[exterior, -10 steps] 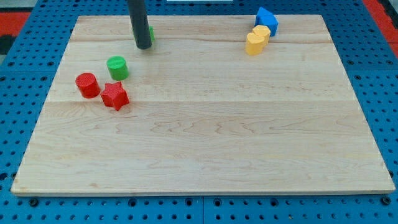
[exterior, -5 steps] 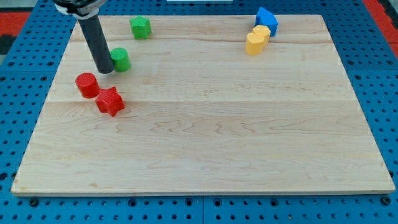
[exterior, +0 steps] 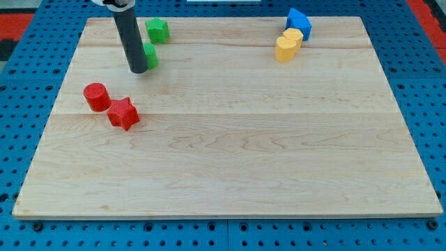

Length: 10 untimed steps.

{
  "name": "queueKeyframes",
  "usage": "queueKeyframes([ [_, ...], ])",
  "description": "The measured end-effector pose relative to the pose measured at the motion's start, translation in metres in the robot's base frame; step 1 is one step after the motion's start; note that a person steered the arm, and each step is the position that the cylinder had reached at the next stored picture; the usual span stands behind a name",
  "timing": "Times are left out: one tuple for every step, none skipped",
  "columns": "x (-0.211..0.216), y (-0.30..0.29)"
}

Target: Push the green blocks towards the top left of the board

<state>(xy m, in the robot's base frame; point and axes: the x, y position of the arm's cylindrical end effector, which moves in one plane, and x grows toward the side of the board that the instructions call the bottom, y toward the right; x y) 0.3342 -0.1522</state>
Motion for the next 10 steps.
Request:
queueKeyframes([
  [-0.024, -0.003],
  [-0.038, -0.003],
  [-0.026, 0.032],
  [-0.058, 0.045],
  [-0.098, 0.054],
  [-0.132, 0.078],
  [-0.141, 0.037],
  [-0.143, 0.017],
  [-0.134, 0.06],
  [-0.082, 0.068],
])
